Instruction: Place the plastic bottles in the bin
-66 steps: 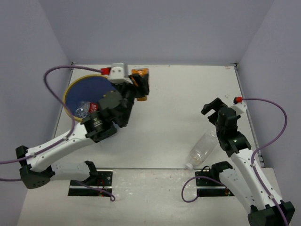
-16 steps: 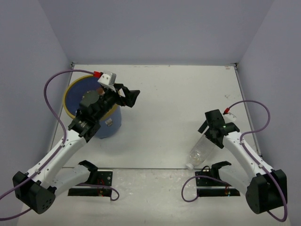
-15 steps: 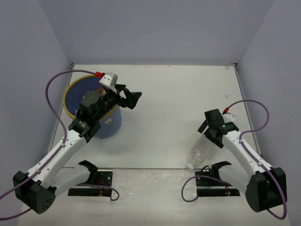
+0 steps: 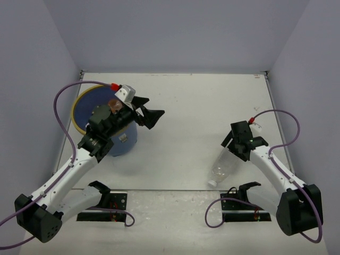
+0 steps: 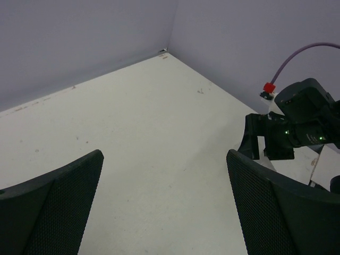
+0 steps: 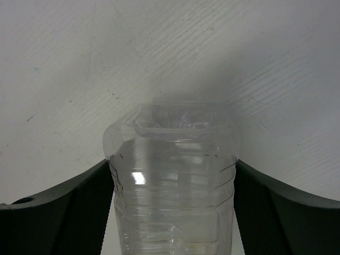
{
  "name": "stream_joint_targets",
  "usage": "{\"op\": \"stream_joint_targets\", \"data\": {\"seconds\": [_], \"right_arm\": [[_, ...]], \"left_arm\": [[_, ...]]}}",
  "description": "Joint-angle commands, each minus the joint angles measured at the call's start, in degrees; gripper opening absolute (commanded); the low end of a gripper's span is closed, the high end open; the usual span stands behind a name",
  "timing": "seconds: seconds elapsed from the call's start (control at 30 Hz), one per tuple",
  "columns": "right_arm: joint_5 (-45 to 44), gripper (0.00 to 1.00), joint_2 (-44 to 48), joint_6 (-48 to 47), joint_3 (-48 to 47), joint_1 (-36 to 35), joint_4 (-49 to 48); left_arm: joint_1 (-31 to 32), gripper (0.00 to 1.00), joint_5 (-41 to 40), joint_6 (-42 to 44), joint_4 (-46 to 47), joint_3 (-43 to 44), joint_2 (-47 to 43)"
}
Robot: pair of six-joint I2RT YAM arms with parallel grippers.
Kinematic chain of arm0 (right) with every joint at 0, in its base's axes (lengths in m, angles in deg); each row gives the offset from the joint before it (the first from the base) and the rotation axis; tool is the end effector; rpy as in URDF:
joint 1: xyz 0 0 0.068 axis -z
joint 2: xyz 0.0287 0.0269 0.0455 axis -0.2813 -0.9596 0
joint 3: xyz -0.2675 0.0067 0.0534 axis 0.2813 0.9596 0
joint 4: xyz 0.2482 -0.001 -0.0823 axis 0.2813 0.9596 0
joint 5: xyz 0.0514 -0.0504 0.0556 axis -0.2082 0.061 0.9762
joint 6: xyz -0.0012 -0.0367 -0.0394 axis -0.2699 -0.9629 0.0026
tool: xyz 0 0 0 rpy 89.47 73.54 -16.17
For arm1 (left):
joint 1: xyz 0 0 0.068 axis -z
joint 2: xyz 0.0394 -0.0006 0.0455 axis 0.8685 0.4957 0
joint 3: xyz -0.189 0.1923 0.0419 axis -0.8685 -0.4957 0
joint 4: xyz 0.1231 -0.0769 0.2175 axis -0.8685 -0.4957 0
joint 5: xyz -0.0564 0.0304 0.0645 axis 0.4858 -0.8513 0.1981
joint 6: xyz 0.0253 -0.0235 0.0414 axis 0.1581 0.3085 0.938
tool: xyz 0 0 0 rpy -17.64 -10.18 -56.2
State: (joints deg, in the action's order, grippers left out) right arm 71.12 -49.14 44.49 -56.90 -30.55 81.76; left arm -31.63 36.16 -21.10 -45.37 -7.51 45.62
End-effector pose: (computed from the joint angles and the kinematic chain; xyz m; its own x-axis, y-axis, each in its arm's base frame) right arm 0.1870 0.0359 0.1999 -0.6316 0.5732 -0.5221 0.5782 0.7968 0.1753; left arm 0.1925 -0.1186 0.3629 -0.1728 -0.2182 -0.9605 0.7230 0.6341 -0.2742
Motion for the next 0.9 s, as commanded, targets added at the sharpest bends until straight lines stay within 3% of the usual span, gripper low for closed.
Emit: {"op": "stream_joint_targets", "data": {"seconds": [0.0, 0.17, 0.33, 0.5, 0.87], "right_arm": [[5.36, 0.20, 1.83, -3.88, 0.03, 0.07, -5.97], [15.31, 0.00, 10.46, -6.01, 1.01, 0.07, -16.91], [20.70, 0.00, 17.62, -5.89, 1.84, 0.07, -26.09], [22.72, 0.00, 22.27, -4.15, 3.35, 0.07, -32.43], [17.18, 0.00, 26.95, 7.11, 1.71, 0.07, -26.76]], "left_arm": [[0.50, 1.00, 2.63, -1.49, 2.64, -1.29, 0.33], [3.86, 1.00, 6.72, -2.85, 5.16, -2.54, 3.20], [12.56, 1.00, 5.78, -1.31, 5.39, -1.37, 7.71], [15.06, 1.00, 7.30, -2.17, 7.97, -1.76, 13.14], [19.39, 1.00, 9.84, -6.98, 16.20, -3.88, 24.72]]}}
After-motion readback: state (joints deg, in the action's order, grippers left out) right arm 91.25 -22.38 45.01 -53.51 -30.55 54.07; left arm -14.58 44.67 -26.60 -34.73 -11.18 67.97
